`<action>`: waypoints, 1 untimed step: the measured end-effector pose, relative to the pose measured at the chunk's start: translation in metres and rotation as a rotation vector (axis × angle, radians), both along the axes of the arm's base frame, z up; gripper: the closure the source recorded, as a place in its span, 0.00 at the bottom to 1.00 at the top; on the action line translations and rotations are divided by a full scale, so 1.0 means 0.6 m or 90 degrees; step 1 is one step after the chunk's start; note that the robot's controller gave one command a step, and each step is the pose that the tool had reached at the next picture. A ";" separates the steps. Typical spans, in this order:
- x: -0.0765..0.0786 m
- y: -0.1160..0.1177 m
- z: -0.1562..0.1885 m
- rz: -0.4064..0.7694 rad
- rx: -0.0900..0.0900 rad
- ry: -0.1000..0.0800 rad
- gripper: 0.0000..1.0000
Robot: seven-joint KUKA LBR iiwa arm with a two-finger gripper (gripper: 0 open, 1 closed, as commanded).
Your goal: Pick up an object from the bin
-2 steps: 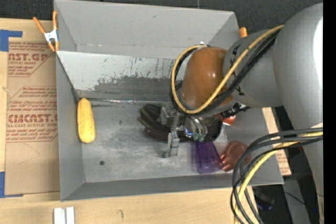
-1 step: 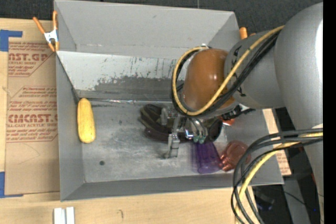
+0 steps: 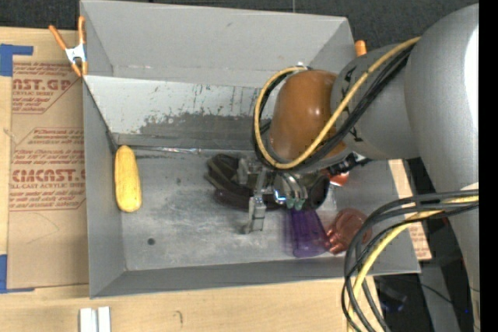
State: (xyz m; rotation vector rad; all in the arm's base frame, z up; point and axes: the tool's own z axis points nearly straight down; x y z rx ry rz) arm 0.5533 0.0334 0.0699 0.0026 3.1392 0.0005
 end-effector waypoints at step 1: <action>-0.003 0.000 0.005 -0.010 0.002 -0.008 1.00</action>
Offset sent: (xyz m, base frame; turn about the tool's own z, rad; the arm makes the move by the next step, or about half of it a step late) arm 0.0000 0.0000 0.0000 0.0000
